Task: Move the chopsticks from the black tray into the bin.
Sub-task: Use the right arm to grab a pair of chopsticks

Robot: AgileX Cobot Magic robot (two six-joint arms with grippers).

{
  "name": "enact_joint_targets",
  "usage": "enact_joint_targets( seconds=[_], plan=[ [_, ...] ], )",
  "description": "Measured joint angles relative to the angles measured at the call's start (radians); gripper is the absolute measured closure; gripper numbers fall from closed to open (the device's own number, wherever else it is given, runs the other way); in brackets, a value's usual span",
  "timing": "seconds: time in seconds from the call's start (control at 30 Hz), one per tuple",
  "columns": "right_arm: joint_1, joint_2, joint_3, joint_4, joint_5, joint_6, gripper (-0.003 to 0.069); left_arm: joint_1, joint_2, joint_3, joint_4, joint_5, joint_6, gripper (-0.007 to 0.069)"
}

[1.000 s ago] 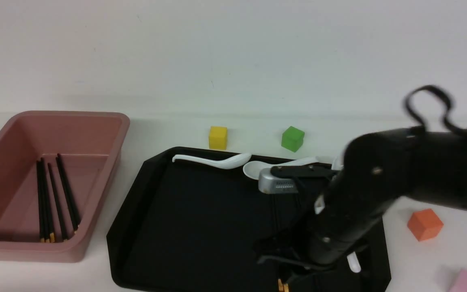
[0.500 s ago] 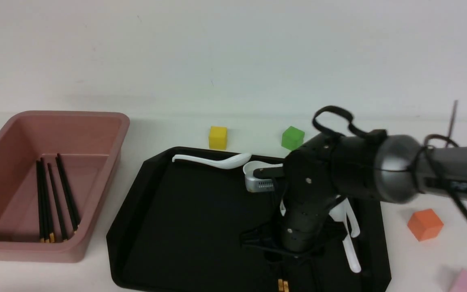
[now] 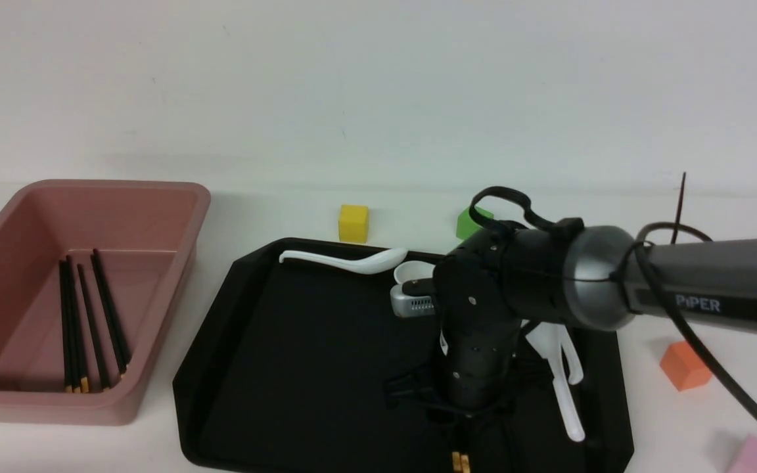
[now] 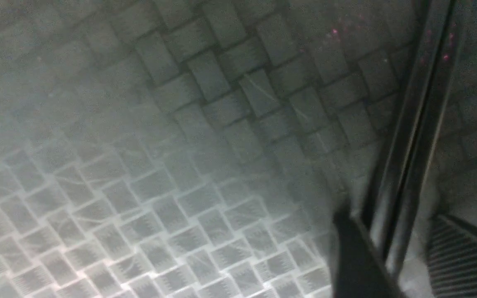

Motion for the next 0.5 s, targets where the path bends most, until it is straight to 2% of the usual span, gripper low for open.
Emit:
enact_joint_targets(
  seconds=[0.07,0.13,0.5],
  plan=[
    [0.0,0.0,-0.002,-0.003,0.013,0.0,0.0494,0.0,0.0,0.0,0.0,0.001,0.0,0.0386],
    [0.0,0.0,-0.008,-0.003,0.022,-0.004,0.0528,0.0,0.0,0.0,0.0,0.001,0.0,0.0386],
    [-0.001,-0.043,-0.129,0.021,0.357,-0.145,0.0526,0.0,0.0,0.0,0.0,0.002,0.0,0.0386]
  ],
)
